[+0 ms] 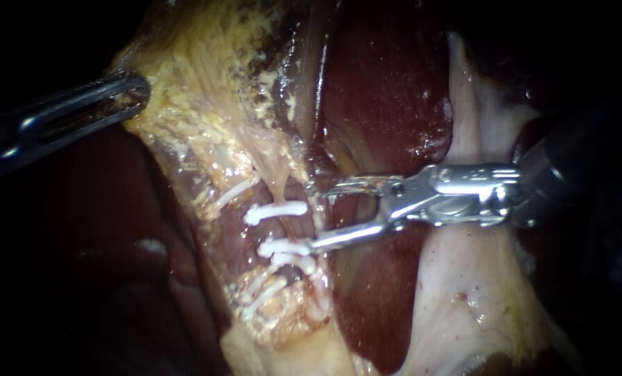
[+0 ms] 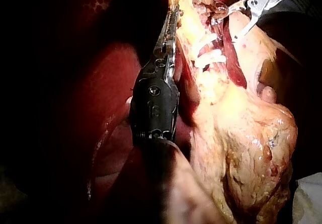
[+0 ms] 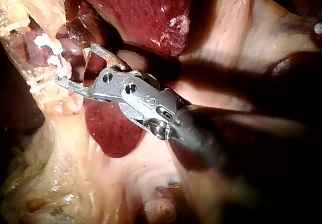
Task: Going back third clip right tube
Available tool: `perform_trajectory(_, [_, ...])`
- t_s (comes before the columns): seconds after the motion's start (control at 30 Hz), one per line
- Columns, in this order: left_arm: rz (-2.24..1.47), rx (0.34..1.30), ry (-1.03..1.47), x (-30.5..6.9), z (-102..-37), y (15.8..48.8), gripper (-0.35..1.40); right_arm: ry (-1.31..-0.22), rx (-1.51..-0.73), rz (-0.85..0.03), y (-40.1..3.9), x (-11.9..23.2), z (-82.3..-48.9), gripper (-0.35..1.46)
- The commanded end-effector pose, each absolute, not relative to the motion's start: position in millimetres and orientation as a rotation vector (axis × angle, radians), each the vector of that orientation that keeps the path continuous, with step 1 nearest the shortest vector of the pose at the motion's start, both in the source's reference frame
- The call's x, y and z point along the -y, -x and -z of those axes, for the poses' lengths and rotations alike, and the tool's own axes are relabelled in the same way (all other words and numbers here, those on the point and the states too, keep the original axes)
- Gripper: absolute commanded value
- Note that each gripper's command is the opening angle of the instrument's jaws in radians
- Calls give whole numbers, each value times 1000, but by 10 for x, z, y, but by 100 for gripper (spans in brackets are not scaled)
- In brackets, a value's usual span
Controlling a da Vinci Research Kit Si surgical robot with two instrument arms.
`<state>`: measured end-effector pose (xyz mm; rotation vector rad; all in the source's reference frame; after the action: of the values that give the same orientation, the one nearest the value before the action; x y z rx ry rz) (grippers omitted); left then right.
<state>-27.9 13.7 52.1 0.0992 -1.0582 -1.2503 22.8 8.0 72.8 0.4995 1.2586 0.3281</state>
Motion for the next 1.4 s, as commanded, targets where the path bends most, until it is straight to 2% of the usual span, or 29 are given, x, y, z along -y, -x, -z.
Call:
perform_trajectory(0.03, [1250,1058,-99,-137,-521,279,-35,-494,-1260,-318,-221,-81,-724,60])
perform_trajectory(0.17, [1251,1058,-98,-137,-522,280,-35,-489,-1267,-295,-202,-89,-703,60])
perform_trajectory(0.43, [1250,1059,-94,-136,-529,284,-35,-490,-1277,-263,-197,-85,-676,60])
perform_trajectory(0.67, [1233,1049,-105,-128,-556,302,-35,-480,-1287,-231,-198,-83,-673,60])
perform_trajectory(1.0, [1204,1009,-132,-125,-614,345,-35,-469,-1290,-215,-198,-83,-672,60])
perform_trajectory(1.4, [1191,1009,-156,-126,-623,375,-35,-464,-1294,-212,-201,-82,-670,60])
